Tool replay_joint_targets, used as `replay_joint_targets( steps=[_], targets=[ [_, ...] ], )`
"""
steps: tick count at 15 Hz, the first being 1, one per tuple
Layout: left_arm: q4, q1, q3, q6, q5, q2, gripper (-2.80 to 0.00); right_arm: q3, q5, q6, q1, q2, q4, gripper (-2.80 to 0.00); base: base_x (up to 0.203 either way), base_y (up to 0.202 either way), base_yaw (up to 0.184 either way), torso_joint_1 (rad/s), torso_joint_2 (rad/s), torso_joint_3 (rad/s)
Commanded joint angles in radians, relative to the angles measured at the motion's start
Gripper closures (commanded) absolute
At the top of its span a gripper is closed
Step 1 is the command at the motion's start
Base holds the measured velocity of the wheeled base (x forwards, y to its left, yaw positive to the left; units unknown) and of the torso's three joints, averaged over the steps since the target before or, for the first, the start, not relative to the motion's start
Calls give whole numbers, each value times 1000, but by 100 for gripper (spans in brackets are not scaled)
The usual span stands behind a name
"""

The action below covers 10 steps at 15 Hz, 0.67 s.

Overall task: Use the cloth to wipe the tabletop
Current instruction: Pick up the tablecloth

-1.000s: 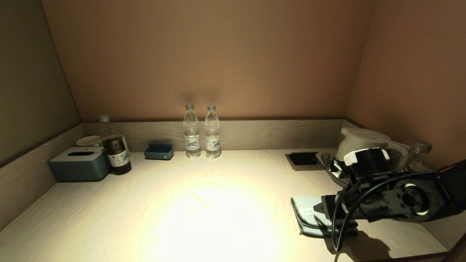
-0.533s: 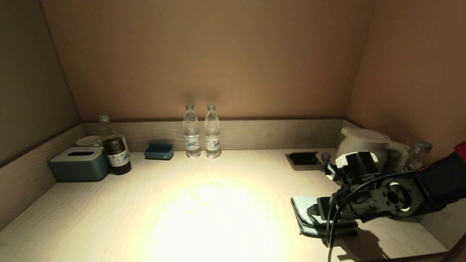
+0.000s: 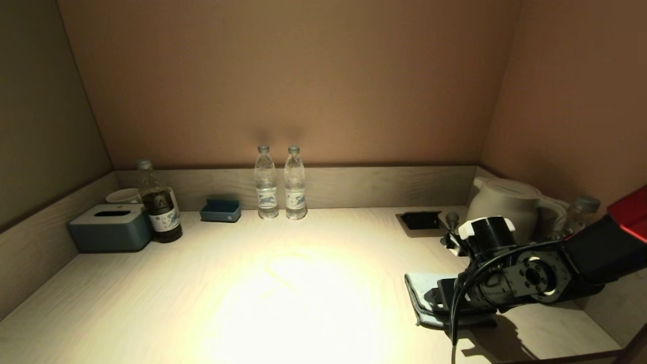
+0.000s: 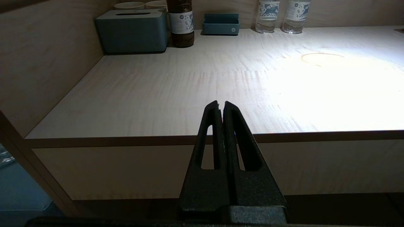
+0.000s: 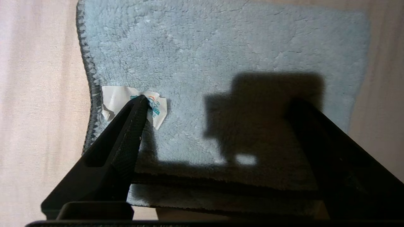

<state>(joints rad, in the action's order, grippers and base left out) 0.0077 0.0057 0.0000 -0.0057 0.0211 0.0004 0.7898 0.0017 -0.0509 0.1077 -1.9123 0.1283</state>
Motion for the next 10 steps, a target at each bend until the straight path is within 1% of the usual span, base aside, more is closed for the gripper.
replay_joint_targets(
  steps=[1,2,10],
  targets=[
    [0,0,0,0,0,0,0,-3,0,0,1,-10,-3,-280,0,0,0,0,0,0],
    [0,0,0,0,0,0,0,-3,0,0,2,-10,-3,0,0,0,0,0,0,0],
    [0,0,0,0,0,0,0,-1,4,-4,23,-4,-1,0,0,0,0,0,0,0]
  ],
)
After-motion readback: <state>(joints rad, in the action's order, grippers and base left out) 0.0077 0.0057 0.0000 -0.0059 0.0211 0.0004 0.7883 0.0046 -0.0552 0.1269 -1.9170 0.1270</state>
